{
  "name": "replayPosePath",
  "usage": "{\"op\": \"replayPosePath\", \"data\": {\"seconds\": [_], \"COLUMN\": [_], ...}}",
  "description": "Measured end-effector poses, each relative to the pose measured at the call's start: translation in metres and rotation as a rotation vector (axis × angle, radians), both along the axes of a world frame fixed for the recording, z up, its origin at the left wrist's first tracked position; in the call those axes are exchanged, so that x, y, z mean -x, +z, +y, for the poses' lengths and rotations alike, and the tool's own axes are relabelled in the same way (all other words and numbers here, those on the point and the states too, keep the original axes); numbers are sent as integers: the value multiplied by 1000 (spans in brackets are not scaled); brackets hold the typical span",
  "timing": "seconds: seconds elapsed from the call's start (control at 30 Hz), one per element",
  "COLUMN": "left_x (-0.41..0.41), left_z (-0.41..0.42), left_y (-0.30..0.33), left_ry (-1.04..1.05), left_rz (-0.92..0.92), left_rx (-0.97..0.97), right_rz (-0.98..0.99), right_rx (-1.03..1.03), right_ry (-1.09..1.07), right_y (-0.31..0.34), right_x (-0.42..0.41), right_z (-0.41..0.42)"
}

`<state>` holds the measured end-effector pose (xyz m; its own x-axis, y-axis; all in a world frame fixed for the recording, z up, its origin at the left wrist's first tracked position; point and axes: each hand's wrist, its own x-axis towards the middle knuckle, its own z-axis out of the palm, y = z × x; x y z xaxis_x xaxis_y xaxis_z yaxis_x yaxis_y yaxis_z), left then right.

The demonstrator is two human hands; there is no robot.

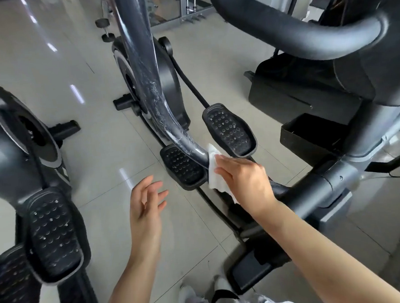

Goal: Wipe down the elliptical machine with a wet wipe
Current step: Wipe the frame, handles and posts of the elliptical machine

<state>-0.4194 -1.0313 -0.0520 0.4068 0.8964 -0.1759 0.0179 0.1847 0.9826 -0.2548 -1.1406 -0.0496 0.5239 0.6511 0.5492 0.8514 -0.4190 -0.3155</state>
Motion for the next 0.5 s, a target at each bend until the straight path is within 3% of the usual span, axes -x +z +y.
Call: {"op": "replayPosePath", "data": {"seconds": [0.1, 0.2, 0.27, 0.4, 0.5], "left_x": [-1, -1, -1, 4, 13], "left_z": [-4, -7, -9, -3, 7], "left_y": [-1, -3, -1, 10, 14], "left_ry": [-2, -9, -14, 23, 72], "left_rz": [-3, 2, -2, -25, -41], "left_rx": [27, 48, 47, 11, -7], "right_rz": [-122, -119, -89, 154, 181], "right_rx": [80, 37, -108, -541, -651], "right_ry": [-13, 16, 7, -24, -9], "right_y": [-4, 4, 11, 38, 41], "right_x": [-13, -4, 7, 24, 30], "right_z": [-37, -18, 21, 91, 106]}}
